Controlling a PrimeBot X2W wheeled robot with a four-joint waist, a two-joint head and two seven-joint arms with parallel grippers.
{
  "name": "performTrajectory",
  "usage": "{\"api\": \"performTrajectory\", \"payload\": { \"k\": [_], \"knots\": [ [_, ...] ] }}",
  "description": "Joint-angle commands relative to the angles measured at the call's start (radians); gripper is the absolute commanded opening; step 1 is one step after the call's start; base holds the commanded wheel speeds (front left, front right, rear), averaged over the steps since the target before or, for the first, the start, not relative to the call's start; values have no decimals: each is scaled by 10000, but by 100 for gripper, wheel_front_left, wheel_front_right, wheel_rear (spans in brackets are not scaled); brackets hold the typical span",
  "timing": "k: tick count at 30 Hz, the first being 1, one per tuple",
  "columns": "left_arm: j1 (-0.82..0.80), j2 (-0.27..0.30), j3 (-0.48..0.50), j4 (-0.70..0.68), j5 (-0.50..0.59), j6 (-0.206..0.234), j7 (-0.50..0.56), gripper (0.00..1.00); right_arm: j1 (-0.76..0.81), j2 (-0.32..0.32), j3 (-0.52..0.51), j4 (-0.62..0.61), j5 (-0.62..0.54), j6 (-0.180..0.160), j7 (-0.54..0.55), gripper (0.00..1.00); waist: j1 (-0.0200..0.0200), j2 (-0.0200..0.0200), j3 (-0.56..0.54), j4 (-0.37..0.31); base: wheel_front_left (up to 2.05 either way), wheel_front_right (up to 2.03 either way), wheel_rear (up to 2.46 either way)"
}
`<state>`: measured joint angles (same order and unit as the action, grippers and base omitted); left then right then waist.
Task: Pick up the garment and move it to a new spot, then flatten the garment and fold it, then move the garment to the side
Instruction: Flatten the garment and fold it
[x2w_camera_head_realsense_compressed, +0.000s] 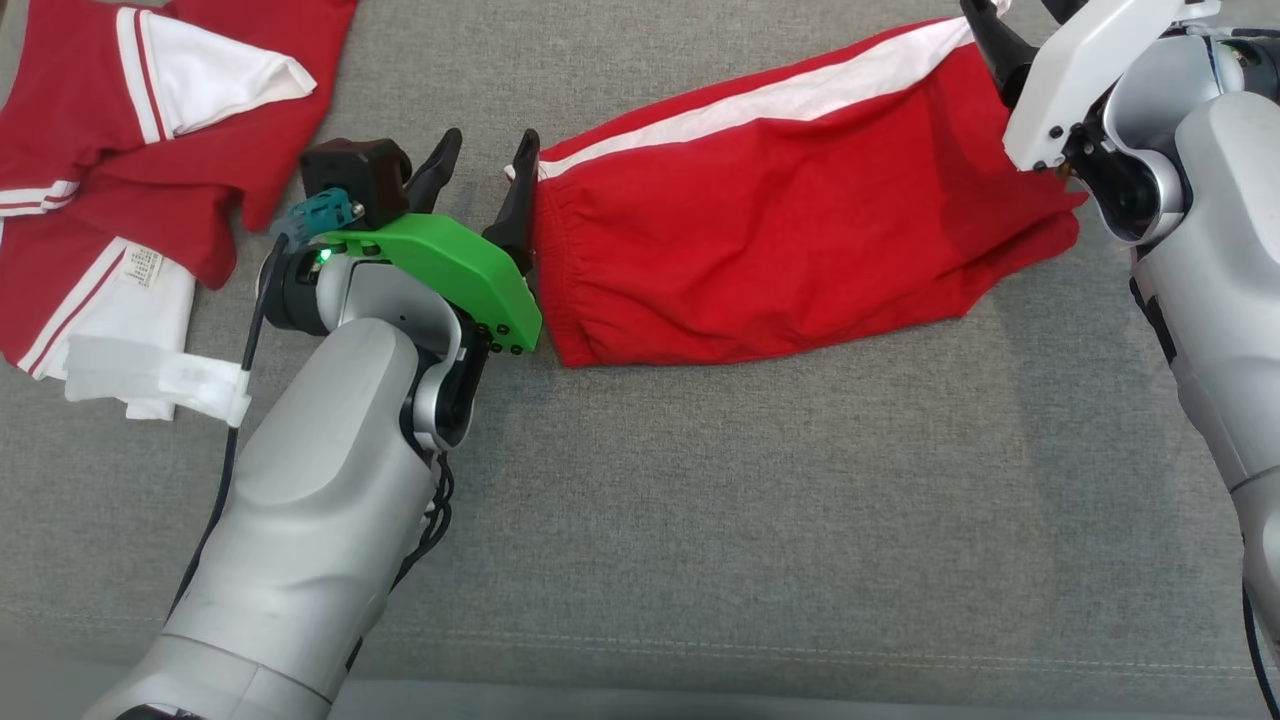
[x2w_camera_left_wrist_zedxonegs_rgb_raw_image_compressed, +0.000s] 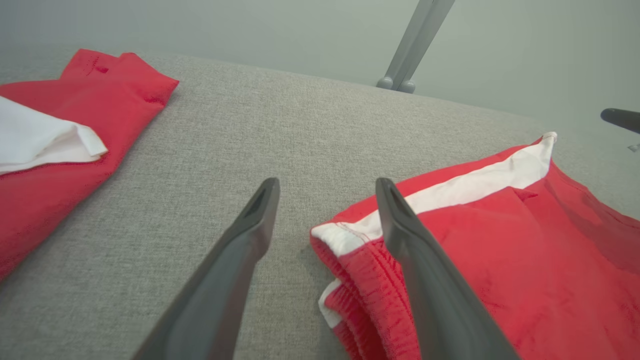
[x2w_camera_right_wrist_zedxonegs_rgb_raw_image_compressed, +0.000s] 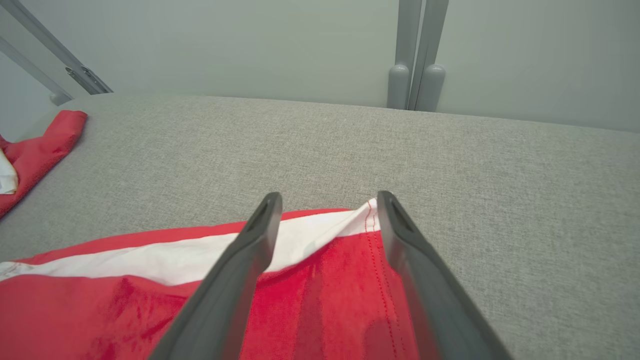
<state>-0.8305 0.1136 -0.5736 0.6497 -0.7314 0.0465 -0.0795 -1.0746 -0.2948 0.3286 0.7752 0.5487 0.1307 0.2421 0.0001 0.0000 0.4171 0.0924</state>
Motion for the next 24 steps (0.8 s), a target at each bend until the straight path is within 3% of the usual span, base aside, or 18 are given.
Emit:
{"api": "performTrajectory", "payload": {
  "k": [1, 9, 13, 24],
  "knots": [
    [-50, 28, 114, 52, 35, -88, -365, 100, 0, -110, 139, -41, 193, 0, -340, 100, -1, 0, -201, -26, 0, 0, 0],
    [777, 132, 601, -417, -96, 39, -1555, 100, 886, -445, -87, -202, 852, 0, -1489, 100, -1, 0, -965, -66, 0, 0, 0],
    [1570, 181, 1109, -1291, 243, 402, -1839, 100, 1521, -267, -620, -177, 1223, 0, -2181, 100, -1, 0, -1453, -60, 0, 0, 0],
    [5277, -177, 3140, -4764, 2500, 582, -1852, 100, 3243, -103, -1096, 426, 585, 0, -3305, 100, -1, 0, -2419, 30, 0, 0, 0]
  ]
}}
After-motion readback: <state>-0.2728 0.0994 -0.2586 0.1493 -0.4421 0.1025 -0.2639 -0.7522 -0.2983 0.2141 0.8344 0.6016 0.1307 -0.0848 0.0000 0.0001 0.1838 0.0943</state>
